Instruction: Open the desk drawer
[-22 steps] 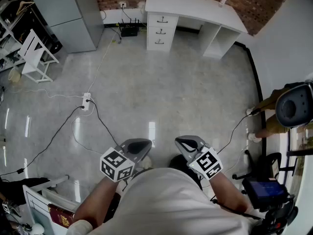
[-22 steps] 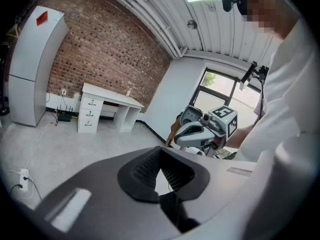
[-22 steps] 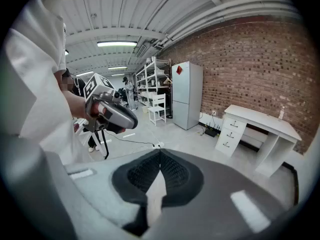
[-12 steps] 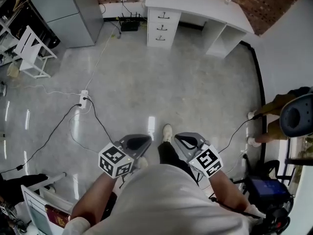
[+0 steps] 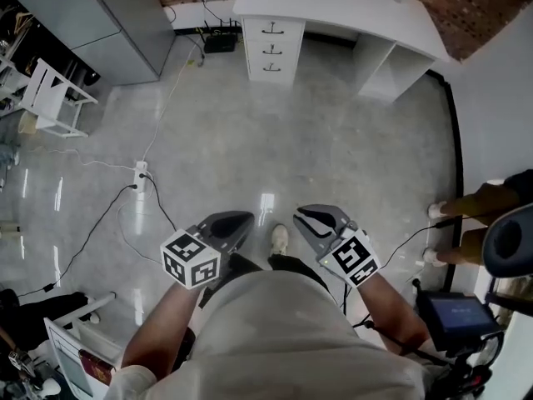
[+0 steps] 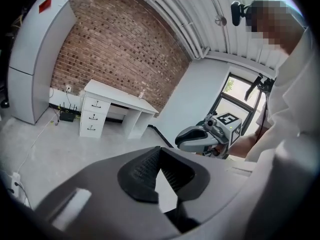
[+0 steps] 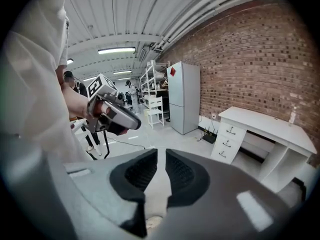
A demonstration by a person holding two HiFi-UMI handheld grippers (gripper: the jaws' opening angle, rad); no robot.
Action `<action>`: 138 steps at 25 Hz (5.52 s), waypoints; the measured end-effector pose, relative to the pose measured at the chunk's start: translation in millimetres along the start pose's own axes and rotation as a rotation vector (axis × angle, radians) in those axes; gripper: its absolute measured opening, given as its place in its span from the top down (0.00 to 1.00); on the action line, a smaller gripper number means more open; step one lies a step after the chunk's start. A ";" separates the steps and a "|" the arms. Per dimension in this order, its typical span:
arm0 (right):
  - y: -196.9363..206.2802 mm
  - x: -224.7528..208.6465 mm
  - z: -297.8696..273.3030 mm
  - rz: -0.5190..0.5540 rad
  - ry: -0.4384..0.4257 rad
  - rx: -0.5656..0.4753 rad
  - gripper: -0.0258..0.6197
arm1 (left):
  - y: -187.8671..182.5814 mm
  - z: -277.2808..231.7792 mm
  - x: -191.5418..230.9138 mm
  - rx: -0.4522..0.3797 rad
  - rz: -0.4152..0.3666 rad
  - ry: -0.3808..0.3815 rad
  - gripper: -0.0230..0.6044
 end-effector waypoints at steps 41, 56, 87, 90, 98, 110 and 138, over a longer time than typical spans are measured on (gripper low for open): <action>-81.6 -507.2 -352.1 0.140 -0.418 0.349 0.92 | -252.5 -369.3 451.5 -0.212 0.539 0.034 0.94; 71.5 -609.7 -493.1 0.172 -0.683 0.682 0.93 | -192.8 -555.5 665.2 -0.368 0.776 -0.048 0.91; 216.6 -659.2 -566.0 0.083 -0.635 0.768 0.93 | -153.7 -712.8 858.7 -0.623 1.031 0.072 0.90; 218.0 -656.9 -566.4 0.079 -0.630 0.772 0.93 | -153.7 -711.0 856.0 -0.639 1.044 0.082 0.91; 210.4 -643.3 -572.7 0.089 -0.638 0.759 0.93 | -139.0 -696.6 845.0 -0.616 1.047 0.076 0.91; 201.1 -622.6 -571.8 0.092 -0.688 0.740 0.93 | -102.9 -671.5 818.1 -0.591 1.090 0.045 0.91; 182.6 -601.0 -553.0 0.104 -0.792 0.757 0.93 | -68.4 -626.2 781.7 -0.513 1.122 -0.004 0.85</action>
Point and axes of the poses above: the fingertips, and each gripper's own axes: z backward along the fingers, x to its left, y out of its underside, the point moved 5 cm from there along z, backward along the fingers, and after that the axes turned 5 degrees about z, right-handed, at the moved point
